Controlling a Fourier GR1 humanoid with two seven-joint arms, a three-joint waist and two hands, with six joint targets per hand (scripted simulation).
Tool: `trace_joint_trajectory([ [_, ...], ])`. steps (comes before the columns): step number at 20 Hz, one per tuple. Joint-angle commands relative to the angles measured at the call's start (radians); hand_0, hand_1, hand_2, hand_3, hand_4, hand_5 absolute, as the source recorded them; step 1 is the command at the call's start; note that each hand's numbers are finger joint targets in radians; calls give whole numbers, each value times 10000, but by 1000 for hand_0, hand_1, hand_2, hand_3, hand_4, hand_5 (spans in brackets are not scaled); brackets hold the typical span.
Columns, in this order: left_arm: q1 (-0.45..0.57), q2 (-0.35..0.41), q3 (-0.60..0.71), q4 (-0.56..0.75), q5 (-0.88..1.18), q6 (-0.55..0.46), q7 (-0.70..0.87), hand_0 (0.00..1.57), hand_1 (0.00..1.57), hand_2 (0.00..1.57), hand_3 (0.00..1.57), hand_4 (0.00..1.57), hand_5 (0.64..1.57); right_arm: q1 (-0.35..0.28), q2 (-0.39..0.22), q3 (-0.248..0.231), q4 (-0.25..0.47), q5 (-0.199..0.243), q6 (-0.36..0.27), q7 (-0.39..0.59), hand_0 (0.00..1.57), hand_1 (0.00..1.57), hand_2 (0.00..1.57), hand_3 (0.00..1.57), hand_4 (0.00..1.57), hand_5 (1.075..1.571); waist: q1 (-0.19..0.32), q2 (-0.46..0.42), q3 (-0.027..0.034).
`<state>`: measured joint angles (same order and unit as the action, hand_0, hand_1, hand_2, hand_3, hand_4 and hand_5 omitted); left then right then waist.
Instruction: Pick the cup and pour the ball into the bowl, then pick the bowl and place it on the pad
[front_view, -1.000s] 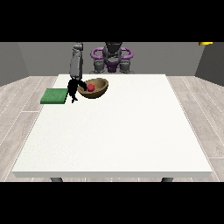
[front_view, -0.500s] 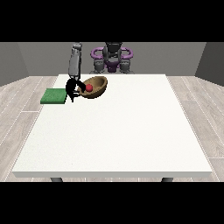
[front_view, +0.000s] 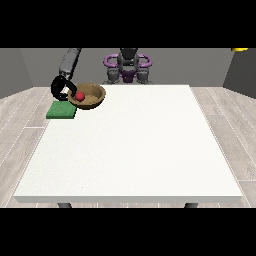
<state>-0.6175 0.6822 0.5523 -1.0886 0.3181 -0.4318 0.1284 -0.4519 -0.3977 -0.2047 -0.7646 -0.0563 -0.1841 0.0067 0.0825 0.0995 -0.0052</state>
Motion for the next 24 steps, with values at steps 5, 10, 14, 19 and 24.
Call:
trace_joint_trajectory([
  [5,811,218,185,452,-127,-51,-546,0,0,0,0,1198,1545,-417,-2142,-256,-121,-119,1734,1763,1571,1571,1571,545,1101,1567,-641,-526,50],
  [10,200,932,358,675,161,6,-417,0,0,0,0,1203,1542,-570,-2298,-723,124,-286,1871,1113,1571,1571,1571,532,1099,1564,-757,324,57],
  [14,964,1066,660,1314,176,-811,-1949,0,0,0,0,1207,1551,-597,-2321,-1116,23,-511,1762,729,1571,1571,1571,461,1109,1567,-567,920,53],
  [19,345,1286,631,1146,390,-355,-1665,0,0,0,0,1215,1552,-898,-2564,-1550,728,-752,2103,269,1571,1571,1571,430,1069,1564,-614,1415,60],
  [24,656,985,296,786,530,-639,-1609,0,0,0,0,1205,1556,-864,-1805,-1512,1298,-763,1707,201,1571,1571,1571,454,1044,1570,-108,1097,63],
])
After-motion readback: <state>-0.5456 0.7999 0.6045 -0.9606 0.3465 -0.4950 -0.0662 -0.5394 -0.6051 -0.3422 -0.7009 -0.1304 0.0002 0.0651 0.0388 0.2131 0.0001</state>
